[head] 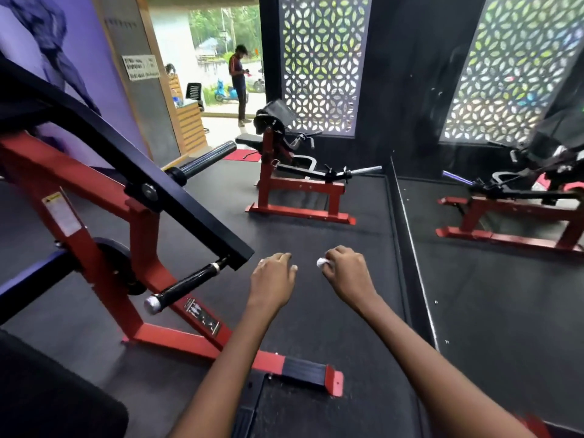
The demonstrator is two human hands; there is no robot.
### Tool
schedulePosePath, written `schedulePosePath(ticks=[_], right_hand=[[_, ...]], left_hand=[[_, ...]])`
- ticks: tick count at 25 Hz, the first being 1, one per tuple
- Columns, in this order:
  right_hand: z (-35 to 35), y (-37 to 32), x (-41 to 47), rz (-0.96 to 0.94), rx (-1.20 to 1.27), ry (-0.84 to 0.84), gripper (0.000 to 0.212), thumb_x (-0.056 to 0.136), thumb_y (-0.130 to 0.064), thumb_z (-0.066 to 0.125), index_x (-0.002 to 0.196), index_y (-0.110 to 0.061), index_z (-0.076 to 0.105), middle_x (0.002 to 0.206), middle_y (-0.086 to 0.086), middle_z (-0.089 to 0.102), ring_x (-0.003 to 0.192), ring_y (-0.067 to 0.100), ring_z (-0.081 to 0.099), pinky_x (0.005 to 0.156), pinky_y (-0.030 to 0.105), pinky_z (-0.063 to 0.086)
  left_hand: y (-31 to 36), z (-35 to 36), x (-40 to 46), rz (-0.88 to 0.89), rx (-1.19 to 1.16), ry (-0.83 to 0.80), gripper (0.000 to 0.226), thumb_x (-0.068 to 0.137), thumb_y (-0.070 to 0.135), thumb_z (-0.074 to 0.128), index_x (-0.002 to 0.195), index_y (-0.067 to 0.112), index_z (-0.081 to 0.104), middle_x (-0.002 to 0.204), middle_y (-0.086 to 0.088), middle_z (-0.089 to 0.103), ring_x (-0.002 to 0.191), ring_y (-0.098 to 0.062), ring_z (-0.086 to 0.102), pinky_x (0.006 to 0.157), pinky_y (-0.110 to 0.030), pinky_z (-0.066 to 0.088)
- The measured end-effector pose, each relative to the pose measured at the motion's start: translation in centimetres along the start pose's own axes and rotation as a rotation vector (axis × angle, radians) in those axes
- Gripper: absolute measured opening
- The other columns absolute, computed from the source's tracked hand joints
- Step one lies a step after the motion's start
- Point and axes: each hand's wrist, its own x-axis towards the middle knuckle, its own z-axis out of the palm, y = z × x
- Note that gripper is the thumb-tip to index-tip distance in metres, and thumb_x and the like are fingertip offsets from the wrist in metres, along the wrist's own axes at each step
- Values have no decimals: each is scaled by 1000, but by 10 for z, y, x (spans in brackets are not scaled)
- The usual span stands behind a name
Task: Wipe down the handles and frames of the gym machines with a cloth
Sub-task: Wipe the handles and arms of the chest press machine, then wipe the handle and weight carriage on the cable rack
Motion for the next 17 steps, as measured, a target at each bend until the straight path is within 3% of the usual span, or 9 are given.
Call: schedulePosePath(ticks=[5,9,17], right_hand=[[-16,61,39,-53,-67,-66,20,89,-24,54,92,-11,68,101,5,63,100,25,56,85,34,36],[-11,80,72,-71,-62,-111,22,91,-27,50,95,-12,66,104,4,61,103,23,54,86,34,34],[36,125,228,-150,17,-152,26,92,-30,49,93,-11,66,103,5,61,102,25,54,86,35,34]], left_hand=[[60,20,33,-80,117,-6,38,99,36,43,131,18,53,132,-1,56,120,-25,53,100,-34,37],[73,30,70,-118,175,-18,37,99,37,42,128,17,55,131,-3,57,119,-26,53,98,-35,38],[70,54,218,-238,173,20,40,100,37,41,133,17,52,135,-1,54,122,-24,51,100,-34,37]])
